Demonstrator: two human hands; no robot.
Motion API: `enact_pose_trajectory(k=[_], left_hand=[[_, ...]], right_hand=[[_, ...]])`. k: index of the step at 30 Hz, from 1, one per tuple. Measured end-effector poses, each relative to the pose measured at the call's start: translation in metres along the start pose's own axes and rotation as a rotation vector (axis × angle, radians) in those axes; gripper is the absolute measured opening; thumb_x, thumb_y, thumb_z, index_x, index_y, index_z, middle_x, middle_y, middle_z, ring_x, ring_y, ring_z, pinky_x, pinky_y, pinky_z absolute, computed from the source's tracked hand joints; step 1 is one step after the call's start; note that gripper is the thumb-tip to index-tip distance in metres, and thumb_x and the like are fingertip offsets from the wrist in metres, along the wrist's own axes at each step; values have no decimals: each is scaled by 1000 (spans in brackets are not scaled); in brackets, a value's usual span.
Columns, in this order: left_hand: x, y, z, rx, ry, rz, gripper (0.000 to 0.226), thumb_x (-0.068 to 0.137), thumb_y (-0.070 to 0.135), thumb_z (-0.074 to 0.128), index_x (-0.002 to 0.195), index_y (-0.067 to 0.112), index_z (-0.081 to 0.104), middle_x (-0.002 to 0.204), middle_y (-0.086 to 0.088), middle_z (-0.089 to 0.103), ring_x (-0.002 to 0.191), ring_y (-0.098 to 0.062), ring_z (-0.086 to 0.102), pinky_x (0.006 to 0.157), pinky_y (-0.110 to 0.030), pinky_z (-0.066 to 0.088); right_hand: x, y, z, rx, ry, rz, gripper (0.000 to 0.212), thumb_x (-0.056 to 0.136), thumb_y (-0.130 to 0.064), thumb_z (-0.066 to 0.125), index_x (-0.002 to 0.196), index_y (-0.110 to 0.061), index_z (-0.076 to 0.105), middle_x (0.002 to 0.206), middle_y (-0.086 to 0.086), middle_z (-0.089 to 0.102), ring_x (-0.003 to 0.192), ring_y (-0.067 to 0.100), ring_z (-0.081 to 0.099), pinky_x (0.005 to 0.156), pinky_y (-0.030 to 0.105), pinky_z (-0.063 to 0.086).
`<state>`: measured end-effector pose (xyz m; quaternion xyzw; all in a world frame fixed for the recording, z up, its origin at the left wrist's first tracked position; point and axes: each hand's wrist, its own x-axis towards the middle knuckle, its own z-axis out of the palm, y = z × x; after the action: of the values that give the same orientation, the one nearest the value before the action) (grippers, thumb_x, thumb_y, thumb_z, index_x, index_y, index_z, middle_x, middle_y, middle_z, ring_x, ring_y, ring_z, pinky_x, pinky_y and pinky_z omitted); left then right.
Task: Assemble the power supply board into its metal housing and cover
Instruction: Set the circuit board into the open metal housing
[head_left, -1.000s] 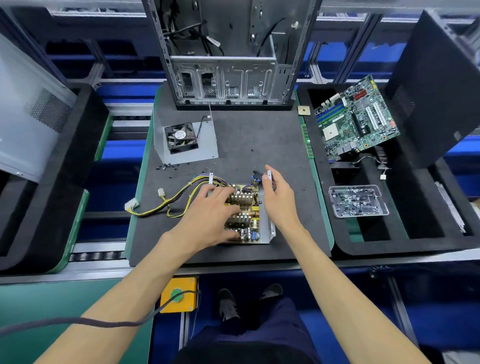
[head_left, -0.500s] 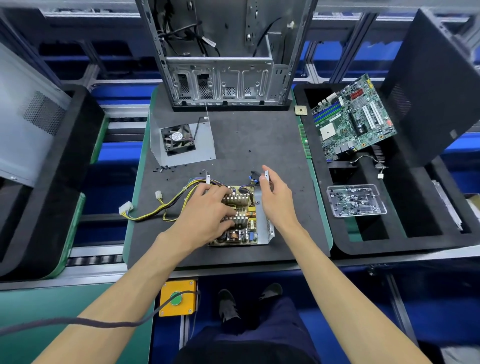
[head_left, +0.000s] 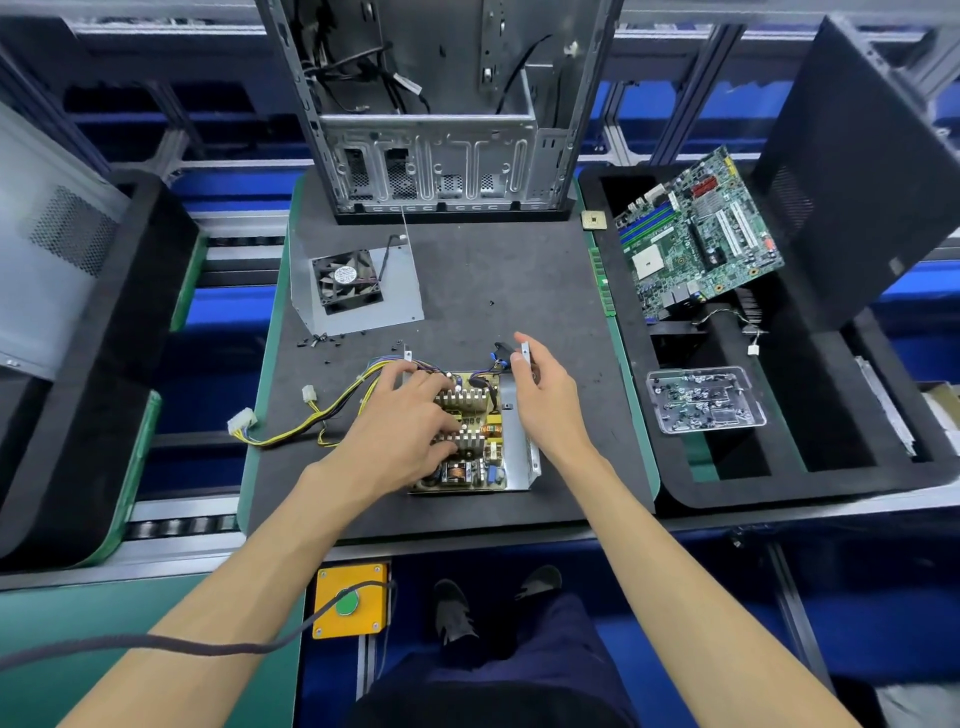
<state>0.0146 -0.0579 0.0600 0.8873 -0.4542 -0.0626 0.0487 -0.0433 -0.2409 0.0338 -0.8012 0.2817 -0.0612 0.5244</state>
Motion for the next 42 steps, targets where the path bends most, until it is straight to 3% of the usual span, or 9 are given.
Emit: enact_pose_trajectory(k=[5, 12, 16, 21, 25, 29, 33, 37, 42], left_hand=[[-1, -2, 0, -22, 10, -5, 20, 84, 40, 77, 98, 28, 82, 130, -6, 62, 123, -27, 54, 114, -40, 11], [-2, -1, 4, -51, 33, -10, 18, 80, 40, 81, 94, 29, 82, 123, -6, 64, 118, -30, 56, 113, -43, 16], [-2, -1, 5, -48, 36, -5, 17, 78, 38, 83, 92, 28, 83, 122, -6, 64, 117, -29, 58, 114, -43, 16], [-3, 2, 4, -57, 51, 3, 16, 73, 32, 87, 88, 26, 83, 118, -9, 67, 112, -32, 60, 111, -42, 17], [-1, 0, 1, -66, 28, -13, 18, 81, 36, 80, 97, 27, 83, 129, -7, 63, 121, -28, 55, 115, -41, 9], [-2, 0, 1, -61, 38, -7, 17, 78, 34, 84, 93, 26, 83, 125, -8, 66, 118, -31, 57, 113, -40, 9], [-4, 0, 4, -80, 59, -8, 19, 75, 34, 86, 92, 26, 83, 124, -8, 67, 116, -29, 59, 114, -44, 13], [-7, -1, 7, -107, 119, -21, 19, 73, 34, 86, 90, 26, 81, 120, -4, 67, 116, -25, 57, 115, -44, 12], [-15, -8, 4, -240, 187, -53, 52, 74, 36, 84, 121, 26, 64, 140, -6, 49, 129, -27, 42, 111, -42, 22]], right_hand=[[0, 0, 2, 15, 8, 10, 43, 111, -31, 39, 152, -20, 47, 140, 2, 60, 118, 18, 59, 106, 38, 47], [0, -2, 4, 35, 15, 2, 42, 111, -31, 38, 150, -20, 49, 146, 1, 57, 131, 20, 54, 112, 46, 44], [0, -1, 4, 42, 11, -6, 40, 111, -30, 39, 148, -20, 50, 142, 2, 60, 113, 19, 57, 109, 48, 47], [0, 1, 3, 46, 3, -12, 39, 111, -29, 39, 146, -20, 52, 140, 0, 61, 105, 13, 51, 105, 42, 46], [1, 2, 1, 46, -8, -16, 37, 111, -30, 40, 145, -22, 54, 136, -4, 62, 104, 7, 57, 91, 24, 45], [2, 3, 0, 63, -23, -13, 35, 111, -30, 40, 141, -24, 56, 124, -1, 65, 85, 1, 47, 85, 27, 40], [1, 2, 0, 83, -20, -11, 31, 110, -28, 40, 136, -24, 58, 123, -2, 65, 81, -3, 47, 84, 25, 38], [2, 1, 1, 100, -12, -19, 29, 110, -26, 42, 133, -25, 59, 125, -6, 65, 97, 3, 53, 84, 22, 40], [3, 0, 5, 143, 7, -27, 28, 110, -23, 43, 130, -25, 61, 127, -9, 64, 113, 3, 57, 92, 21, 43]])
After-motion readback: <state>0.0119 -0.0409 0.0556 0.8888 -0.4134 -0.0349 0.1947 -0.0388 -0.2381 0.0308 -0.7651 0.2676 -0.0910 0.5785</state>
